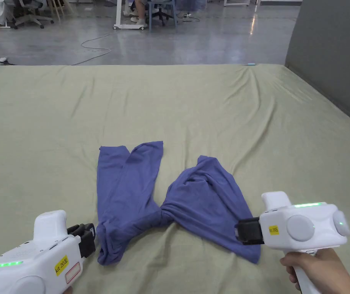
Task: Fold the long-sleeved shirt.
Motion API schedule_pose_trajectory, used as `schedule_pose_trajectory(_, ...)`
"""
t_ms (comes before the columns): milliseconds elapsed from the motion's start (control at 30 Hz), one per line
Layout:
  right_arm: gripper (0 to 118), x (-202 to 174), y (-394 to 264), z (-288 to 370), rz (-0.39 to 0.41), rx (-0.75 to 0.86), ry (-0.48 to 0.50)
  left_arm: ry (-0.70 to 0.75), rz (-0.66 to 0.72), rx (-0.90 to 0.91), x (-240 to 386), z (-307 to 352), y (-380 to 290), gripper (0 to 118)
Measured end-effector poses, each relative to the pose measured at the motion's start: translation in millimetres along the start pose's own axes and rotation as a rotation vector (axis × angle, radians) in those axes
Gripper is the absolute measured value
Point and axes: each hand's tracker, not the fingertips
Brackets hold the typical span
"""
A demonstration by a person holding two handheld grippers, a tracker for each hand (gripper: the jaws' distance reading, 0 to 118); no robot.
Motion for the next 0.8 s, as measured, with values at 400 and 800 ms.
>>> schedule_pose_trajectory(400,57,0.4,4.0,-55.9,0.030,-0.096,-0.056,0.061,-0.062,-0.083,-4.0,-25.7,-4.7,78)
schedule_pose_trajectory(800,2,5.6,3.1,-50.4,0.069,-0.080,-0.065,-0.023,-0.119,-0.124,24.8,-94.9,56.4,118)
